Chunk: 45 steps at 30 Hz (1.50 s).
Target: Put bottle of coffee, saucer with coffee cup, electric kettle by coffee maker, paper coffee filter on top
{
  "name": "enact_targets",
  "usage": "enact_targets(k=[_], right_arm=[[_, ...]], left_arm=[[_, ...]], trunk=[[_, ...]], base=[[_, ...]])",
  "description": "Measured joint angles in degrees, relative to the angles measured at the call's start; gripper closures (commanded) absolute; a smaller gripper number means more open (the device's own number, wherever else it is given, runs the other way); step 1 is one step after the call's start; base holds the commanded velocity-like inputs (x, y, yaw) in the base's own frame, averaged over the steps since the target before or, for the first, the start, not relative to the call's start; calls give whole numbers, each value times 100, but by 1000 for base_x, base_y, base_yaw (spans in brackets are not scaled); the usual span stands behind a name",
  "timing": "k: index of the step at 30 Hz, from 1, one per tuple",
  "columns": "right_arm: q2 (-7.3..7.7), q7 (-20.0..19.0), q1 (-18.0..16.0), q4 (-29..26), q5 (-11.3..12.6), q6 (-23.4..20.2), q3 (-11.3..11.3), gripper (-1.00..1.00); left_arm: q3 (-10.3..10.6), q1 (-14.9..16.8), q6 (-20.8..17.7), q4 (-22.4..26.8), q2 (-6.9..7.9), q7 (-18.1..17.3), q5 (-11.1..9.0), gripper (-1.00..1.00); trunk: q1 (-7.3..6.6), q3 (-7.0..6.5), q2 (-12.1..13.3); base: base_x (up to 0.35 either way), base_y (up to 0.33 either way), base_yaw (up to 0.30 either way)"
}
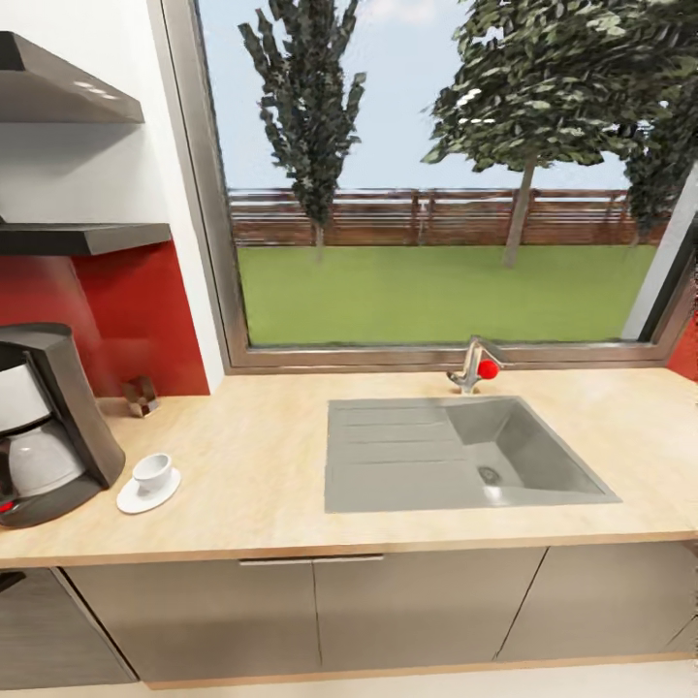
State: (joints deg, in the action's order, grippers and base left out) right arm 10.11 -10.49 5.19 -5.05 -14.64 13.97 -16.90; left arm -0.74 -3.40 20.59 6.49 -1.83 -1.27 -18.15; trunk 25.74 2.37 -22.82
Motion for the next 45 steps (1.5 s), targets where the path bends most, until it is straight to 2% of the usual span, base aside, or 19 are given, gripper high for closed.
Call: enact_targets(k=[15,45], right_arm=[[0,5,-1,-1,0,10,0,-100],[0,6,0,-4,-2,19,0,-100]], left_arm=[[0,0,10,-1,0,0,0,-100],[0,0,16,0,0,0,1,-100]], trunk=[[1,-91,0],[1,-100,1]], base=[[30,-294,-157],[0,-295,-5]])
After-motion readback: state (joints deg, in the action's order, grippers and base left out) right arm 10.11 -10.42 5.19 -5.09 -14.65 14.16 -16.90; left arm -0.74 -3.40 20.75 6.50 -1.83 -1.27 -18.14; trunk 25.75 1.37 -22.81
